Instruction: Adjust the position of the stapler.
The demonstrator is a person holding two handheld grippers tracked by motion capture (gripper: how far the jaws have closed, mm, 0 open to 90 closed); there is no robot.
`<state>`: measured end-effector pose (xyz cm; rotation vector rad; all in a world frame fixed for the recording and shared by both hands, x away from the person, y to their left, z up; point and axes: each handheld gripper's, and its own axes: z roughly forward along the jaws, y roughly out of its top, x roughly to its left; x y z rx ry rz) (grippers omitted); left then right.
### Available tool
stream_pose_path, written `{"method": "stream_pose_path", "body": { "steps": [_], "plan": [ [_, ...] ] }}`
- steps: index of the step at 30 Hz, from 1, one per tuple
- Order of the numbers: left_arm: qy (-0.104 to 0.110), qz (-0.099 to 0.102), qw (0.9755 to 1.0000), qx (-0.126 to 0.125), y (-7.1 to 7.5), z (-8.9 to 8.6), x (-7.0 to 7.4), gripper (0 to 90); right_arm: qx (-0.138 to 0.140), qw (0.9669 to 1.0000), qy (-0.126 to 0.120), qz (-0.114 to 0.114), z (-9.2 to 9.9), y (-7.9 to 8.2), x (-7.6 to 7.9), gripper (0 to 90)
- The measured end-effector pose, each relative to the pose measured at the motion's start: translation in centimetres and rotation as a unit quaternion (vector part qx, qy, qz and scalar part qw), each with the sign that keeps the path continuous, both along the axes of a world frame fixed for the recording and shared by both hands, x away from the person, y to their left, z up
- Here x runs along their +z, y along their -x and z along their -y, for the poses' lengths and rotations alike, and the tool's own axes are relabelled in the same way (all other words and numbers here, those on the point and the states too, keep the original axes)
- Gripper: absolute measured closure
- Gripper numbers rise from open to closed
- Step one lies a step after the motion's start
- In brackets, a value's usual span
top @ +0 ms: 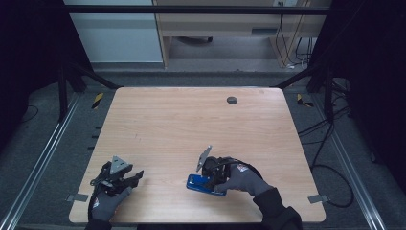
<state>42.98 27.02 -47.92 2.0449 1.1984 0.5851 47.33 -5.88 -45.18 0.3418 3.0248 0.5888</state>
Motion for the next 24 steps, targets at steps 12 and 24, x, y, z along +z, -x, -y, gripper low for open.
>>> {"method": "stream_pose_path", "body": {
  "steps": [12,24],
  "plan": [
    [-0.002,-0.002,1.0,-0.003,0.0,0.0,0.0,48.2,0.013,0.9998,0.015,-0.001,-0.4,-0.3,-0.7,66.1],
    [-0.004,-0.003,1.0,-0.005,-0.1,0.0,-0.1,48.3,0.085,0.9963,0.004,-0.001,0.5,0.5,0.2,66.2]
  ]
}}
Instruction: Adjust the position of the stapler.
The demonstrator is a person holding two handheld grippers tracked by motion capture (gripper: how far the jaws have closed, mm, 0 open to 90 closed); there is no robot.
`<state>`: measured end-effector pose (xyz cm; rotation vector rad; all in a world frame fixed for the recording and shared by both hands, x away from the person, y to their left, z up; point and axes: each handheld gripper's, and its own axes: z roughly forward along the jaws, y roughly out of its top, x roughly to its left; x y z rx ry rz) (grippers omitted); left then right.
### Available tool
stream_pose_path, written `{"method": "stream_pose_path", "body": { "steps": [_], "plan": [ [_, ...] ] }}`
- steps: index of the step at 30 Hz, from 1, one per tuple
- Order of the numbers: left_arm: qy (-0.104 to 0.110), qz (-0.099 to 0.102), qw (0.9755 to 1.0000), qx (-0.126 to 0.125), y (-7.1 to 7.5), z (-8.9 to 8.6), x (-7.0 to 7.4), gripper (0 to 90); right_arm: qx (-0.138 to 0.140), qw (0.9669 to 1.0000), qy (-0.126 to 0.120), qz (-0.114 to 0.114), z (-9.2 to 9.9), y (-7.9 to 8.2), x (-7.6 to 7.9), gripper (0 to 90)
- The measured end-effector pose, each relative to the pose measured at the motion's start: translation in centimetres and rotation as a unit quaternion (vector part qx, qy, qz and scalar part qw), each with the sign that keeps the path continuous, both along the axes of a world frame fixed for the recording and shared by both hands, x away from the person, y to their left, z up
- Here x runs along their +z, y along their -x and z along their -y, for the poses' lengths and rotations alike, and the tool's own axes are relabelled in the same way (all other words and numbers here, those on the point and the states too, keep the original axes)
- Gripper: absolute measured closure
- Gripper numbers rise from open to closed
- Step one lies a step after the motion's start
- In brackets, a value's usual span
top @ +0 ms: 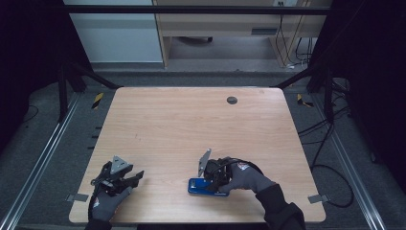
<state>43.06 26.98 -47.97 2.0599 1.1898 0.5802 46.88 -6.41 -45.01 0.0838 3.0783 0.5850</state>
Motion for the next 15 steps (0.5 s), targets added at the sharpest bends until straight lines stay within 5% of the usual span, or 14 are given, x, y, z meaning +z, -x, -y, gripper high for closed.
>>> {"method": "stream_pose_path", "body": {
  "steps": [15],
  "plan": [
    [0.001,0.002,1.0,-0.007,0.1,0.18,0.07,48.2,0.014,0.9999,0.001,-0.001,0.01,0.8,-0.9,65.1]
  ]
}}
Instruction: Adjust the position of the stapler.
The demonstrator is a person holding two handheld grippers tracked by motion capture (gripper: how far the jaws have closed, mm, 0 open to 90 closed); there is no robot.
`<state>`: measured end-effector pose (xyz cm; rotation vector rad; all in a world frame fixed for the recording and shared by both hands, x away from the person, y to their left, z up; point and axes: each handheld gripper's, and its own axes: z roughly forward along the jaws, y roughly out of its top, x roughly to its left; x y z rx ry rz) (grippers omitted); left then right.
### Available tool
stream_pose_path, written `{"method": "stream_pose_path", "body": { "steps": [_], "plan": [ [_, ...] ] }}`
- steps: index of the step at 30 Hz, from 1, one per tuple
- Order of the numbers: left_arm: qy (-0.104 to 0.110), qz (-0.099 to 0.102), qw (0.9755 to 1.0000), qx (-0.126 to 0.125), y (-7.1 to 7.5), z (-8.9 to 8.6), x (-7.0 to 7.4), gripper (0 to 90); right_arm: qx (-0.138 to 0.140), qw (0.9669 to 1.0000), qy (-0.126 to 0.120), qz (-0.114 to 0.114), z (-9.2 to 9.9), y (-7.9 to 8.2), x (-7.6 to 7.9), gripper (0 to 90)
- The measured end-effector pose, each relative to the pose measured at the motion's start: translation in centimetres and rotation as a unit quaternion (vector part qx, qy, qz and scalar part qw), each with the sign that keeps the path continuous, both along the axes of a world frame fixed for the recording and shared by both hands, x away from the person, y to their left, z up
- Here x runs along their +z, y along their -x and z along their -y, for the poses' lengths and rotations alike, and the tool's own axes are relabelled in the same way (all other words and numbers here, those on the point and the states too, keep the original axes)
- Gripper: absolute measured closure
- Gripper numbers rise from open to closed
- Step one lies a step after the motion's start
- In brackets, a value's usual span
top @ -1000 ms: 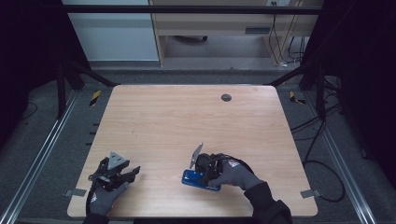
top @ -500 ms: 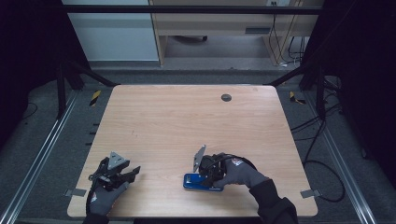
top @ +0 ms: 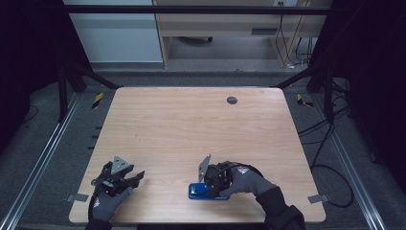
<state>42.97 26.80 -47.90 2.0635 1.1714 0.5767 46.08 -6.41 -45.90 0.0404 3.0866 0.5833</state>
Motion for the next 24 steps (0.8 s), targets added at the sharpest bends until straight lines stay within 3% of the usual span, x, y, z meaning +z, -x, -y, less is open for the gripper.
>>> {"method": "stream_pose_path", "body": {
  "steps": [3,6,8,9,10,11,12,13,14,17,19,20,21,22,23,24],
  "plan": [
    [0.003,0.008,0.9999,-0.01,0.1,0.1,0.1,49.4,-0.014,0.9993,-0.035,-0.003,0.5,0.1,0.8,60.8],
    [0.003,0.01,0.9999,-0.014,0.1,0.2,0.1,50.2,-0.024,0.9985,-0.049,0.004,0.9,0.2,1.4,59.1],
    [0.009,0.008,0.9997,-0.019,0.1,0.2,0.1,53.1,-0.042,0.9955,-0.085,0.012,1.6,0.4,2.1,57.2],
    [0.009,0.008,0.9997,-0.019,0.1,0.2,0.1,54.7,-0.042,0.9955,-0.085,0.012,1.6,0.4,2.1,57.2],
    [0.013,0.009,0.9997,-0.019,0.1,0.2,0.1,55.8,-0.062,0.9919,-0.109,0.02,2.1,0.5,2.6,56.0],
    [0.015,0.013,0.9996,-0.022,0.1,0.2,0.1,55.8,-0.062,0.9919,-0.109,0.02,2.1,0.5,2.6,56.0],
    [0.016,0.017,0.9995,-0.023,0.2,0.2,0.2,56.6,-0.074,0.9893,-0.124,0.021,2.4,0.6,2.7,54.0],
    [0.017,0.018,0.9994,-0.023,0.2,0.2,0.3,57.6,-0.091,0.9856,-0.14,0.026,2.7,0.7,2.8,51.4],
    [0.02,0.014,0.9994,-0.025,0.1,0.1,0.3,57.7,-0.122,0.9774,-0.169,0.032,3.5,0.8,3.0,53.8],
    [0.024,0.007,0.9992,-0.029,0.2,0.3,0.3,57.7,-0.157,0.9646,-0.208,0.041,4.9,0.8,3.2,56.4],
    [0.026,0.008,0.9992,-0.028,0.3,0.5,0.4,57.8,-0.187,0.9541,-0.229,0.051,5.9,1.0,3.3,57.3],
    [0.027,0.01,0.9992,-0.026,0.3,0.5,0.6,57.8,-0.187,0.9541,-0.229,0.051,5.9,1.0,3.3,57.3],
    [0.028,0.012,0.9992,-0.025,0.4,0.6,0.7,57.8,-0.212,0.9437,-0.246,0.061,7.1,1.2,3.3,59.1],
    [0.028,0.015,0.9992,-0.026,0.4,0.7,0.9,57.6,-0.219,0.9408,-0.25,0.067,7.6,1.3,3.2,60.4],
    [0.032,0.016,0.9991,-0.023,0.5,0.8,1.0,57.6,-0.219,0.9408,-0.25,0.067,7.6,1.3,3.2,60.4],
    [0.03,0.017,0.9991,-0.025,0.6,0.8,1.1,57.5,-0.23,0.9363,-0.256,0.07,8.1,1.5,3.2,61.2]
  ]
}}
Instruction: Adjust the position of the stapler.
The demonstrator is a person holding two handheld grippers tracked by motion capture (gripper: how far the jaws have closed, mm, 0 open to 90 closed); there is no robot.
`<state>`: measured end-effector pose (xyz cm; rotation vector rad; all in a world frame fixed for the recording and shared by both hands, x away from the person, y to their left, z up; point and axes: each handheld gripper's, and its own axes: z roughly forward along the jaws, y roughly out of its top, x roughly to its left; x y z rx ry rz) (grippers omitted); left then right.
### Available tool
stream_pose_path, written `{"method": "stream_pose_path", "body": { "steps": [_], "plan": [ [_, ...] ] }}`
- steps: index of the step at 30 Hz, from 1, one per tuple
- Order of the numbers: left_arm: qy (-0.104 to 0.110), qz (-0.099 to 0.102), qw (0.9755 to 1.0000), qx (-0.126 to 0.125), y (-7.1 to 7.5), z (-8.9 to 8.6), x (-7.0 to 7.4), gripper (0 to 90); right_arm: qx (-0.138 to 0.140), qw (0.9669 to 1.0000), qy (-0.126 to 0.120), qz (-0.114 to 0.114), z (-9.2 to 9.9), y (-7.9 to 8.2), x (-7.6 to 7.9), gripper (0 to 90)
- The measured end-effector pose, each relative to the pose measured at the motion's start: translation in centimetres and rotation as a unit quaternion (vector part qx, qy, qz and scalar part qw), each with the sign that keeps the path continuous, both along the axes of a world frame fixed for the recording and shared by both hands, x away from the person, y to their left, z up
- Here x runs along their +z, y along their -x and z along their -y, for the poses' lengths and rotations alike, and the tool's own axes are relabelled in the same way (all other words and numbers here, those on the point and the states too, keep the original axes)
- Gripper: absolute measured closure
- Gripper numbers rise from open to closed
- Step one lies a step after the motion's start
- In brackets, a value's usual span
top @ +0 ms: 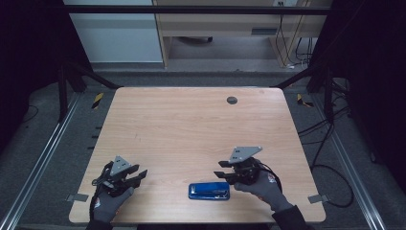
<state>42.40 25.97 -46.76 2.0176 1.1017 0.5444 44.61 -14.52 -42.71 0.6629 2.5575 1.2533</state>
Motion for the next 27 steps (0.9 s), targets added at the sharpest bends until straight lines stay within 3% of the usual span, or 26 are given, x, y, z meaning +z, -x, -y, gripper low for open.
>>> {"method": "stream_pose_path", "body": {
  "steps": [1,2,3,4,5,8,15,19,27],
  "plan": [
    [0.002,0.002,1.0,-0.002,0.0,0.1,0.1,57.0,-0.028,0.9995,-0.009,0.008,1.0,0.4,-0.1,64.5],
    [0.0,0.0,1.0,-0.008,0.1,0.2,0.2,57.0,-0.028,0.9995,-0.009,0.008,1.0,0.4,-0.1,64.5],
    [0.001,0.001,0.9999,-0.01,0.1,0.5,0.3,55.2,-0.053,0.9982,-0.025,0.01,2.2,0.8,-0.2,67.0],
    [-0.004,0.0,0.9999,-0.015,0.1,0.6,0.3,55.2,-0.053,0.9982,-0.025,0.01,2.2,0.8,-0.2,67.0],
    [-0.006,0.002,0.9998,-0.02,0.2,0.7,0.5,52.3,-0.075,0.9964,-0.038,0.012,3.0,1.2,-0.3,69.8],
    [-0.007,0.008,0.9993,-0.035,0.3,1.3,1.0,50.0,-0.105,0.9928,-0.056,0.015,4.2,1.9,-0.8,74.8],
    [-0.001,0.023,0.9974,-0.069,0.0,3.5,3.2,48.9,-0.13,0.9907,-0.04,-0.001,5.7,2.9,-2.1,84.5],
    [-0.006,0.025,0.9952,-0.094,-0.5,5.6,4.6,47.8,-0.145,0.9878,-0.053,-0.016,6.6,3.3,-2.6,89.3],
    [-0.015,0.022,0.9908,-0.132,-1.2,8.8,6.0,45.8,-0.162,0.9854,-0.051,-0.009,6.7,3.8,-2.8,90.0]
  ]
}}
